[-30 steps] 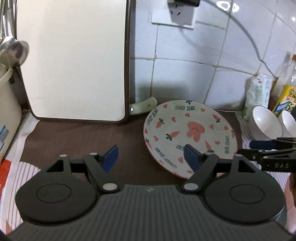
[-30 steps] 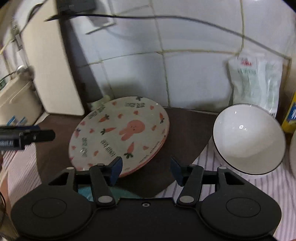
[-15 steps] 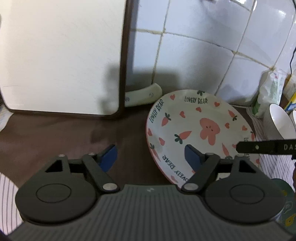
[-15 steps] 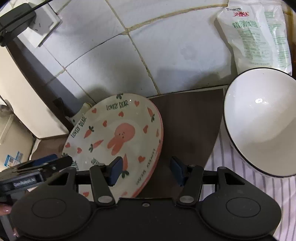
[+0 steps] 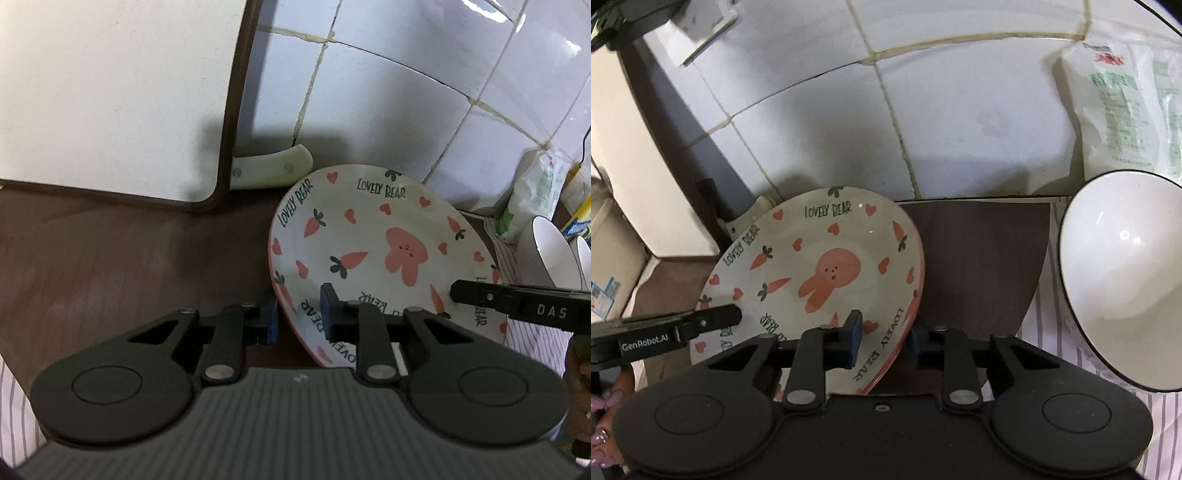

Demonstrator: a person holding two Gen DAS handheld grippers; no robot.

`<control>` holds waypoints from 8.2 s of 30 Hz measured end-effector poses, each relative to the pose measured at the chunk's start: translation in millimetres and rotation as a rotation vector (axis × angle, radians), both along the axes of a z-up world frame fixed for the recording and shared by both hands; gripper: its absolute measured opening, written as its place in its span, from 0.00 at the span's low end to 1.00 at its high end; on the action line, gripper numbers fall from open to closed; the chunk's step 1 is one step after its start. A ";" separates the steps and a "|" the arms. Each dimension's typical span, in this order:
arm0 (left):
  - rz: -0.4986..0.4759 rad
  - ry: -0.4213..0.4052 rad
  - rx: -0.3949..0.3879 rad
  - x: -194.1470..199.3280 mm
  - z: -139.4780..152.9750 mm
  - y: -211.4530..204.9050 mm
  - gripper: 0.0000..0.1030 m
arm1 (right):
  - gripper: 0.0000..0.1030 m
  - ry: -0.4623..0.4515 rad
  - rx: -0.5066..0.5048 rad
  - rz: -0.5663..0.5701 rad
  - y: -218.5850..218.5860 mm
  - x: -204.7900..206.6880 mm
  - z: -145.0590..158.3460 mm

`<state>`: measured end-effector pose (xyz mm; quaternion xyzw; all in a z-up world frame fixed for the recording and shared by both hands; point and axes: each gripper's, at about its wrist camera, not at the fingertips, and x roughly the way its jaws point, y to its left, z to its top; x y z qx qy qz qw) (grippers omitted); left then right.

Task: Organize plates and bowls
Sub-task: 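Grasp the rim of the pink Lovely Bear plate with both grippers, then carry the bear plate with both grippers and lower it onto the egg plate, then open both grippers and lift them away from the plate stack, then move both grippers to the white bowl on the brown mat and grasp its rim, then lift the white bowl with both grippers, set it beside the plate stack, open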

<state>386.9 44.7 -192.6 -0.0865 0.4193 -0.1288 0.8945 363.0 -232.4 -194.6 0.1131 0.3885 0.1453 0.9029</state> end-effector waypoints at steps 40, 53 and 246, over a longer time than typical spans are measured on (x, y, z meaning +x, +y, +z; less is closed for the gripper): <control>-0.132 0.038 0.054 -159.2 118.5 -23.2 0.22 | 0.22 -0.143 0.180 -0.078 -37.8 -204.3 75.2; -0.180 0.166 0.047 -175.8 72.7 -53.3 0.22 | 0.22 -0.044 0.210 -0.169 -63.5 -235.6 29.1; -0.351 0.058 0.110 -213.6 59.4 -307.3 0.16 | 0.92 -0.420 -0.324 -0.230 -128.8 -290.0 -28.1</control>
